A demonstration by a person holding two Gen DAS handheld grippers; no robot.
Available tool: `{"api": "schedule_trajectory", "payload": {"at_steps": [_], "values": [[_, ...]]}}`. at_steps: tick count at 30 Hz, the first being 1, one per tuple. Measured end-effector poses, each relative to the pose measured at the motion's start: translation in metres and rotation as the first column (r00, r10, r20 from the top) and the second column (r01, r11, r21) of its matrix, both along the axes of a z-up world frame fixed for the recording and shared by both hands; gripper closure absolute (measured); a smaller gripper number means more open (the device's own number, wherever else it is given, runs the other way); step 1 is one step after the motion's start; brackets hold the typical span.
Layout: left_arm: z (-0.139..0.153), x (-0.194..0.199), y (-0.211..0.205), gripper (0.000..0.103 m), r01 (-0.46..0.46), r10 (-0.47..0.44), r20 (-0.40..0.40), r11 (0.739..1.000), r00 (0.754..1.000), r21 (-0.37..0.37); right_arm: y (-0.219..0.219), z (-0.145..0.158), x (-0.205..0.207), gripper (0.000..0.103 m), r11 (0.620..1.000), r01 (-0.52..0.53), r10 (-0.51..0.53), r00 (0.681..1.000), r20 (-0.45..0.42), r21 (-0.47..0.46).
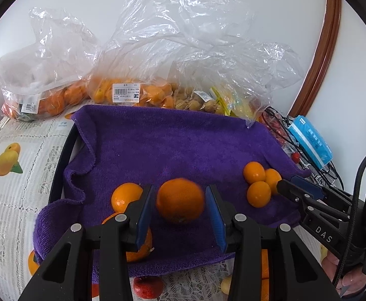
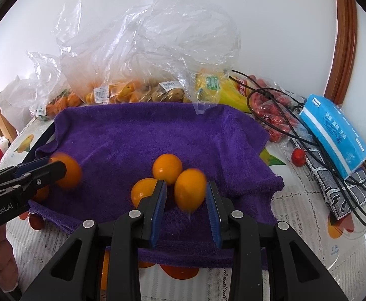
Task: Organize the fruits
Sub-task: 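Open the right gripper to drop its orange on the towel while the left gripper releases its orange, then grasp another orange on the table with the right gripper while the left gripper moves toward a red fruit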
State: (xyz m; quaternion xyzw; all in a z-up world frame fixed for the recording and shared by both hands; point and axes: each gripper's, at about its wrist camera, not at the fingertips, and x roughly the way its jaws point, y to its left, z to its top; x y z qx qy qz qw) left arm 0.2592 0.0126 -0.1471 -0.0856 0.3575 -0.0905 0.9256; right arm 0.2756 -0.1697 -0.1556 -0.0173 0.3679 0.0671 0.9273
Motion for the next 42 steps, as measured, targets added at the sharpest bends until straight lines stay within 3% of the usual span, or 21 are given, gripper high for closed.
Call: {"api": "schedule_trajectory", "payload": {"at_steps": [7,10,18,20,25,32,42], "values": [[0.002,-0.003,-0.001,0.063,-0.007,0.007,0.020,1.000,1.000,0.005,-0.001,0.006,-0.004,0.070,1.000,-0.001,0.001,1.000,0.020,0.008],[0.002,-0.003,0.000,0.056,-0.011,0.011,0.014,1.000,1.000,0.002,-0.001,0.008,-0.006,0.068,1.000,0.002,-0.002,1.000,0.028,0.011],[0.007,-0.007,0.005,0.050,-0.028,0.028,0.022,1.000,0.999,-0.007,0.001,0.018,-0.016,0.048,0.999,0.012,-0.014,0.998,0.068,0.034],[0.009,-0.010,0.006,0.043,-0.032,0.032,0.036,0.999,0.999,-0.007,0.001,0.021,-0.019,0.043,0.999,0.012,-0.015,0.997,0.079,0.043],[0.008,-0.023,0.014,0.043,-0.052,0.052,0.036,0.999,0.998,-0.009,0.001,0.029,-0.036,0.043,0.997,0.029,-0.034,0.997,0.072,0.071],[0.010,-0.053,0.028,0.041,-0.079,0.079,0.061,0.997,0.995,-0.002,0.002,0.039,-0.066,0.043,0.998,0.047,-0.050,0.996,0.078,0.042],[0.005,-0.072,0.048,0.041,-0.084,0.083,0.037,0.996,0.996,0.008,0.013,0.024,-0.091,0.043,0.998,0.024,-0.024,1.000,0.000,0.065]]}}
